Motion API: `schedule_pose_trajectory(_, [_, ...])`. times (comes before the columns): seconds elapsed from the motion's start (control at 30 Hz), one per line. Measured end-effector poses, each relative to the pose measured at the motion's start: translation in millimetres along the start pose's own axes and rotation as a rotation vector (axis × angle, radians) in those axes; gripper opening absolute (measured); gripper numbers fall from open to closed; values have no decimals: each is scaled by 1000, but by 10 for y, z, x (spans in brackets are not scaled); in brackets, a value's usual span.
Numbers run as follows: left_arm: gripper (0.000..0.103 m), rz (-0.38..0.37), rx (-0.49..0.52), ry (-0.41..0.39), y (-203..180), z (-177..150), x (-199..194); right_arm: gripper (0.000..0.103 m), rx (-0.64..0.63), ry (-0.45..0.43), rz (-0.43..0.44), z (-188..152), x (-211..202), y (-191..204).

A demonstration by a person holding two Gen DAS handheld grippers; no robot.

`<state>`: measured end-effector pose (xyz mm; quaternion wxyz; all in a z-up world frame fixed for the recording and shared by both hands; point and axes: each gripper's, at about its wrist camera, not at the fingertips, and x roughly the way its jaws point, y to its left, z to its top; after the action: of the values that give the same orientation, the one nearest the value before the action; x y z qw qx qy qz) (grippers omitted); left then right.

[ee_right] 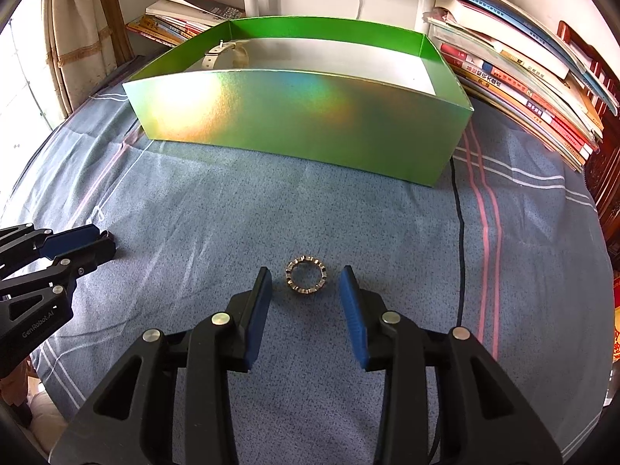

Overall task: Organize jewelry
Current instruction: 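Grasp the dark ring with the left tool while the right tool grasps the silver ring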

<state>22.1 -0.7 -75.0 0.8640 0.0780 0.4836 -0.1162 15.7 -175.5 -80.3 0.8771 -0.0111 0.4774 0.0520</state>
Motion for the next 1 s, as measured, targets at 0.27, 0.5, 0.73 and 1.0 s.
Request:
schedule_pose_trajectory(0.27, [23,-2,-2,-2,0,7,7,28,-6,-4,6,7,5,21])
schedule_pose_trajectory(0.5, [23,2,-1,-1,-12,18,12,28,-6,-6,7,17,8,15])
schedule_pose_trajectory(0.73, [23,-2,-3,-1,-9,18,19,29,-5,-13,2,34,20,20])
schedule_pose_trajectory(1.0, [20,-4,-1,-3,-18,15,21,23,-7,-15,11,43,22,39])
